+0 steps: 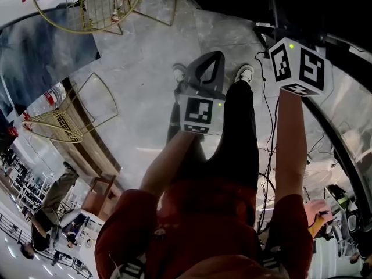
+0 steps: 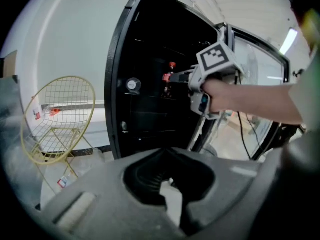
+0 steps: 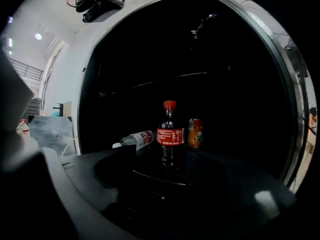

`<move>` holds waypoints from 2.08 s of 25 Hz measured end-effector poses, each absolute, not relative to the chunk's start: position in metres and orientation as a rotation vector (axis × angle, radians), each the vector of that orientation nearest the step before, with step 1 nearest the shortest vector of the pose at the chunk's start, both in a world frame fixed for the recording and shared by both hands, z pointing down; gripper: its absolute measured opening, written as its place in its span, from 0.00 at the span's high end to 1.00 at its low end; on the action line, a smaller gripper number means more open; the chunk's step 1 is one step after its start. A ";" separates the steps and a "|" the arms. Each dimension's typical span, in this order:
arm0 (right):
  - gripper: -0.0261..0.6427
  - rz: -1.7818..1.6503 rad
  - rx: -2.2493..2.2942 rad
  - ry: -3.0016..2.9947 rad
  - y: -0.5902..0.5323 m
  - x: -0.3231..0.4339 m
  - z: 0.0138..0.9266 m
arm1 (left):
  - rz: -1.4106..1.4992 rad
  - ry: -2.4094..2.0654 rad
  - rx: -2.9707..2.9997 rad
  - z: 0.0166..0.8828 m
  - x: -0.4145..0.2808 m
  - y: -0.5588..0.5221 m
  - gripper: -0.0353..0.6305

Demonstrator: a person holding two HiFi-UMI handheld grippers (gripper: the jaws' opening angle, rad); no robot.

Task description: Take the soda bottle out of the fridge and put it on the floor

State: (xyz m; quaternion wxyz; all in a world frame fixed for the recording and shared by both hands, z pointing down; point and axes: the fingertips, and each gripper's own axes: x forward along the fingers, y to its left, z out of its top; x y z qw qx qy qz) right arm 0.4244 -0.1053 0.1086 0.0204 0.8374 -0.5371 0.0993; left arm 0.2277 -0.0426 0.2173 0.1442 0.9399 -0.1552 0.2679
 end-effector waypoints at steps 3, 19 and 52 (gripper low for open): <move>0.54 0.259 2.591 -1.662 -0.115 0.434 0.100 | 0.790 -0.403 2.710 0.221 0.229 -0.028 0.95; 0.44 0.243 2.559 -1.641 -0.153 0.466 0.101 | 0.777 -0.394 2.702 0.221 0.235 -0.021 0.95; 0.50 0.301 2.605 -1.598 -0.180 0.488 0.107 | 0.797 -0.400 2.693 0.227 0.233 -0.029 0.95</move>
